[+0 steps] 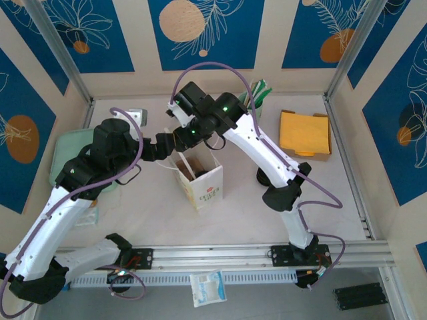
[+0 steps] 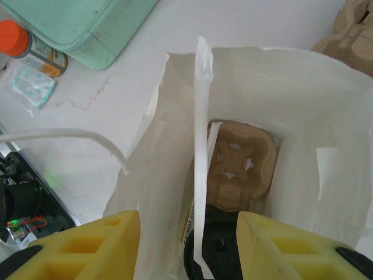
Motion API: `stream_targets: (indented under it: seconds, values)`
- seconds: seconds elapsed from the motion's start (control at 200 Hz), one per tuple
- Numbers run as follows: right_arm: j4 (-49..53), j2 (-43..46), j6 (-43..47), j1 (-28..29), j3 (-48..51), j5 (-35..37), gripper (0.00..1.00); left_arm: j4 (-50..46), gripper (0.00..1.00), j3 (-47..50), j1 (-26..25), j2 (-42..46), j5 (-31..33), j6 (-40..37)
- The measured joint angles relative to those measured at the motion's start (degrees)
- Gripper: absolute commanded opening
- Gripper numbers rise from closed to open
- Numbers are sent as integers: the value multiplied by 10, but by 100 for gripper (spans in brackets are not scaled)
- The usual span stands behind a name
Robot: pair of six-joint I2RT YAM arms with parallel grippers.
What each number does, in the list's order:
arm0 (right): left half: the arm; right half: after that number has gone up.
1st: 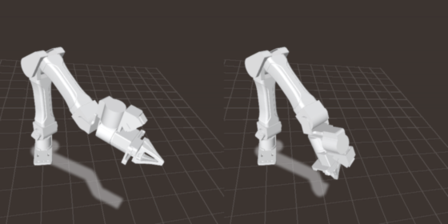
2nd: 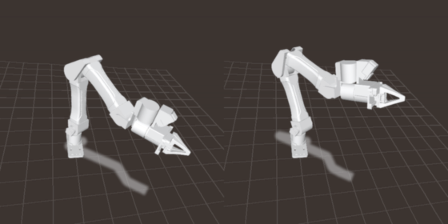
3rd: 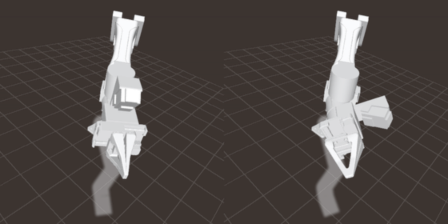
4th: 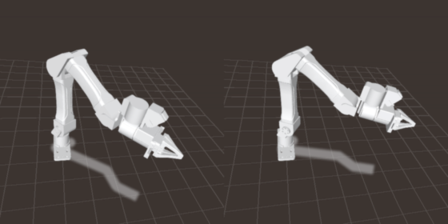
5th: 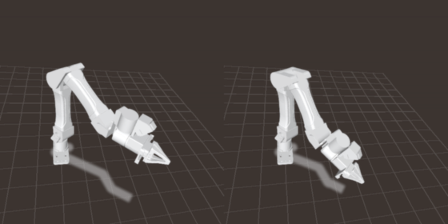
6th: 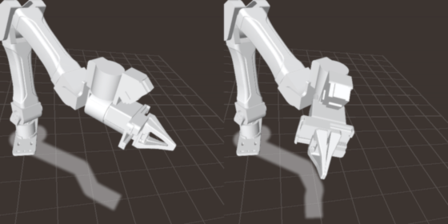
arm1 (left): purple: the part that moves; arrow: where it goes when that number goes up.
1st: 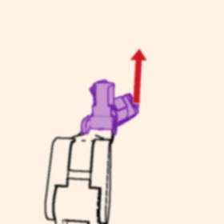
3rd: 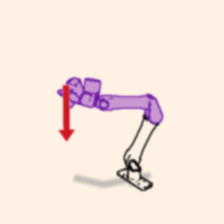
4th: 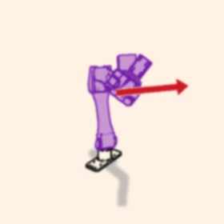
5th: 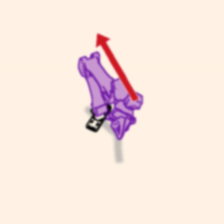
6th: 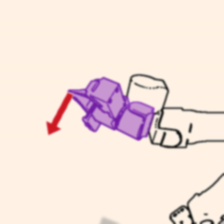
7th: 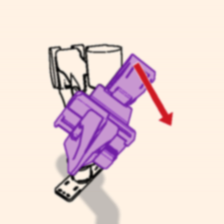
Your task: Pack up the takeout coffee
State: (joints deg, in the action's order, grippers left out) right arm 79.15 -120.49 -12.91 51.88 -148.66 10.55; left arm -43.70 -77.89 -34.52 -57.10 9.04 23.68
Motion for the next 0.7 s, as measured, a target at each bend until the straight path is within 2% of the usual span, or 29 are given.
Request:
stream_targets:
  seconds: [0.425,0.7]
  values:
    - [-99,0,-28,-47,88,-56,47,0,99,0,0,0,0,0]
    - [-127,0,-32,-50,100,-87,48,0,99,-1,0,-4,0,0]
